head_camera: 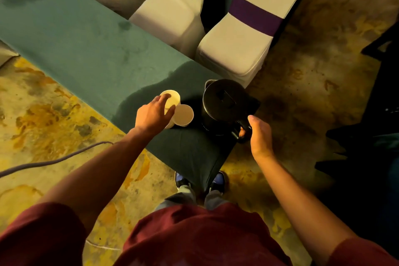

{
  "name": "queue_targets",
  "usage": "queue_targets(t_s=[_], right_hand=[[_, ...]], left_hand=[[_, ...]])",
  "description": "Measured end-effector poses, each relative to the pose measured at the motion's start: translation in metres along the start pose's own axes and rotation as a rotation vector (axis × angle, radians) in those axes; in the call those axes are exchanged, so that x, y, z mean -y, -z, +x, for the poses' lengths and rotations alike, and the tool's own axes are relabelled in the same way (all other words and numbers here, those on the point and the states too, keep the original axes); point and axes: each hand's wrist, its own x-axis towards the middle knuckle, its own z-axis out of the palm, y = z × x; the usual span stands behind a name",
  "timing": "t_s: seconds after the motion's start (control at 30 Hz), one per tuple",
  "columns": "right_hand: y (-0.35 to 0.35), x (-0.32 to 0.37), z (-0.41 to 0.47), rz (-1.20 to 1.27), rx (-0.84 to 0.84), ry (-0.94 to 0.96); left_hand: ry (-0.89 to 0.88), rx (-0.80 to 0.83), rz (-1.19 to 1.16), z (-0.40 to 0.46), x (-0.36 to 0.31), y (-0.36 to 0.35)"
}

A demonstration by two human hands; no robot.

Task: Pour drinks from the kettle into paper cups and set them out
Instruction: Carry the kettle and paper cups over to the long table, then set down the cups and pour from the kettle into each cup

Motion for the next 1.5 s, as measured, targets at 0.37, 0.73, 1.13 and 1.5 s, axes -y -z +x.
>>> queue_targets(t_s=[0.37, 0.73, 1.13, 1.5], right_hand=[[-0.033, 0.096, -0.022, -0.322, 0.050, 0.749], [-0.170, 0.008, -0.014, -1.007, 0.433, -0.120], [-0.191, -0.010, -0.049, -0.996, 0.240, -0.213], [-0.125, 0.047, -0.075, -0.932, -0.017, 0.105]], left_hand=[[0.181, -0.133, -0.077, -0.007, 0.043, 0.025], [0.112, 0.352, -0.275, 0.018, 0.079, -0.014], [0.061, 0.383, -0.257, 0.014, 0.114, -0.012], [0.059, 0.183, -0.150, -0.006, 0.109, 0.007]])
